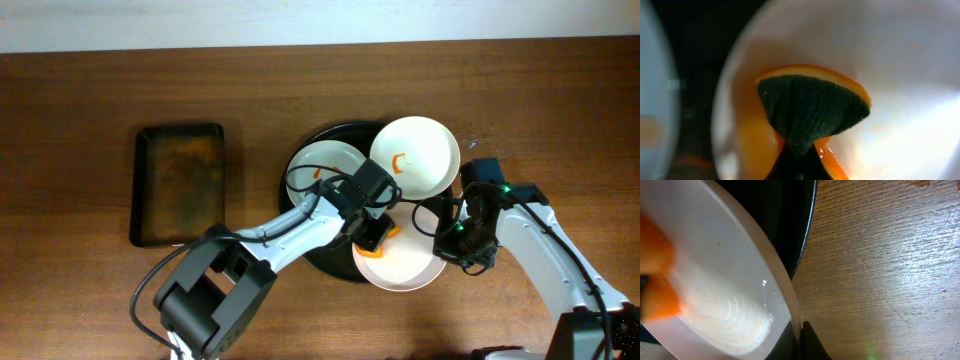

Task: Clean dirty plates on tray and stack at the side
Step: 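Scrub the front plate with the sponge while the right gripper holds it, then lift the front plate with the right gripper and place it at the right side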

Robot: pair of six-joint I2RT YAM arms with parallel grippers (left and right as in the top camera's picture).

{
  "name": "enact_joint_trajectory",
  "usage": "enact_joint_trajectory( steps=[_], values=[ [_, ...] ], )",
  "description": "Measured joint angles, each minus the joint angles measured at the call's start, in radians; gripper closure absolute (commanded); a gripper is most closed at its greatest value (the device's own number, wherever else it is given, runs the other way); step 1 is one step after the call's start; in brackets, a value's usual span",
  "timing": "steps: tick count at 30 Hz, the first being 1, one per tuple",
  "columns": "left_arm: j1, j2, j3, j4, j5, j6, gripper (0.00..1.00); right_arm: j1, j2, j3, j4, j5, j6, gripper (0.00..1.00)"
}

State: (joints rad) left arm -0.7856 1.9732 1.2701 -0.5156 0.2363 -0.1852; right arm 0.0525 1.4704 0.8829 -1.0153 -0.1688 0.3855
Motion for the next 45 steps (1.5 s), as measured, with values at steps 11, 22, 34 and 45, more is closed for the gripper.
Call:
enact_joint_trajectory(
  steps=[11,22,34,45],
  values=[
    [0.119,-0.206,0.023,-0.090,-0.177,0.009,0.99,0.003,0.000,0.000,-0.005,0.000,0.000,0.96],
    [0.483,-0.325,0.026,-0.224,-0.001,0.008,0.99,0.035,-0.140,0.234,-0.100,0.290,-0.049,0.96],
    [0.513,-0.326,0.026,-0.222,0.017,0.008,1.00,0.574,-0.159,0.250,-0.099,1.126,-0.022,0.96],
    [0.513,-0.326,0.026,-0.222,0.018,0.008,1.00,0.526,-0.159,0.250,-0.097,1.186,0.043,0.96]
  ],
)
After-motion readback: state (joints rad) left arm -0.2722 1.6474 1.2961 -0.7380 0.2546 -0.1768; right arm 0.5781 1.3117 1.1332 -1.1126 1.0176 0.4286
